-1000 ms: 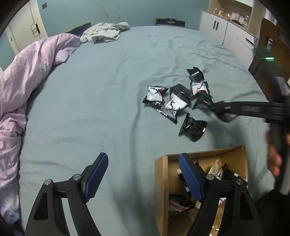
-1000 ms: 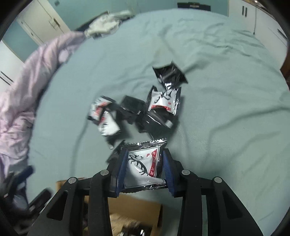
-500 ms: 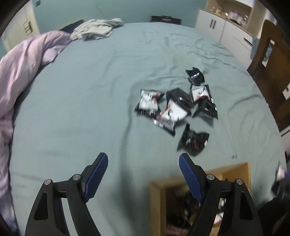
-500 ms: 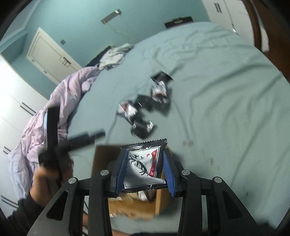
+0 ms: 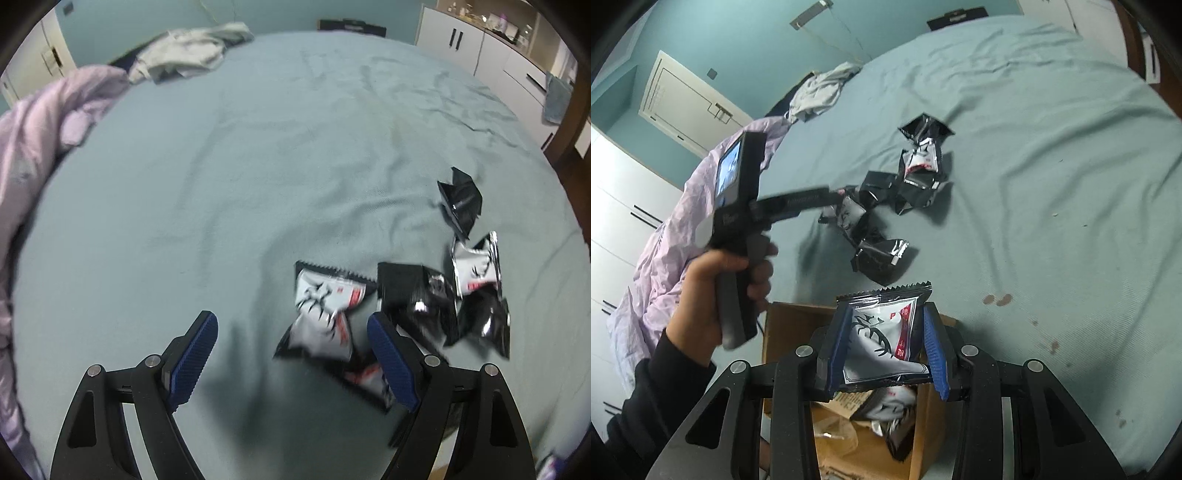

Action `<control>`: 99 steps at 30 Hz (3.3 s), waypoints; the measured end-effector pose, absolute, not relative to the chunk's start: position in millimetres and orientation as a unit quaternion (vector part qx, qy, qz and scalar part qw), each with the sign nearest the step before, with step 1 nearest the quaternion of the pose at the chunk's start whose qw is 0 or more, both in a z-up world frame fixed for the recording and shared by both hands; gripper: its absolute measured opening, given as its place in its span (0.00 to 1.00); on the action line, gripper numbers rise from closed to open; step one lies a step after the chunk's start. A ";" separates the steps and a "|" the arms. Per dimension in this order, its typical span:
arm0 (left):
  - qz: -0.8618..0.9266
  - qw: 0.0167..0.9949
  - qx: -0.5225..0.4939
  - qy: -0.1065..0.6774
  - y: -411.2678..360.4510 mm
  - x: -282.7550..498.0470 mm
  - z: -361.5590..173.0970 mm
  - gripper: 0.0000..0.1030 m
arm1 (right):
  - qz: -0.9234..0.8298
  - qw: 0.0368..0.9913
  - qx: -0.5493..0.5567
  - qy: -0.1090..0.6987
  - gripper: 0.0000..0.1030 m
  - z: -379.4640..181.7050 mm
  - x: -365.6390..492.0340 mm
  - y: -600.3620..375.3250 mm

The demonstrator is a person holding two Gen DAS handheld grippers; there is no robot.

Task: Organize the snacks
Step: 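Grasp a white snack packet with the left gripper while the right gripper holds its packet, then carry the white packet over the box and open the left gripper, then lower the black-and-white packet into the box and open the right gripper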

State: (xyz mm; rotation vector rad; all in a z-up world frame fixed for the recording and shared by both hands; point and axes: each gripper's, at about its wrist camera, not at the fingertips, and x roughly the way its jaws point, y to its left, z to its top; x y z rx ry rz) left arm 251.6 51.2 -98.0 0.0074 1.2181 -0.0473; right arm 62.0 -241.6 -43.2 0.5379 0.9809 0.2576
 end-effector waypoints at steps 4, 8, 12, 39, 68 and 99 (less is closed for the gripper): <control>-0.044 0.789 0.019 0.613 42.0 265.0 -122.9 0.81 | 0.125 0.843 0.257 0.455 0.35 -43.6 66.9 -243.4; -0.062 0.809 0.042 0.583 32.8 257.0 -124.0 0.62 | 0.128 0.852 0.251 0.442 0.35 -42.4 65.9 -241.1; -0.055 0.816 0.054 0.573 31.3 248.3 -116.8 0.33 | 0.119 0.865 0.236 0.426 0.35 -39.8 65.0 -239.7; -0.113 0.844 0.045 0.522 38.1 13.4 4.1 0.33 | 0.110 0.890 0.237 0.374 0.35 -6.4 -12.4 -234.6; -0.070 0.882 0.148 0.443 12.3 18.4 -2.3 0.98 | 0.109 0.868 0.175 0.451 0.36 -22.5 3.7 -200.1; -0.003 0.877 0.117 0.465 43.0 27.4 -5.7 0.98 | 0.073 0.893 0.194 0.399 0.81 -3.2 -13.9 -231.6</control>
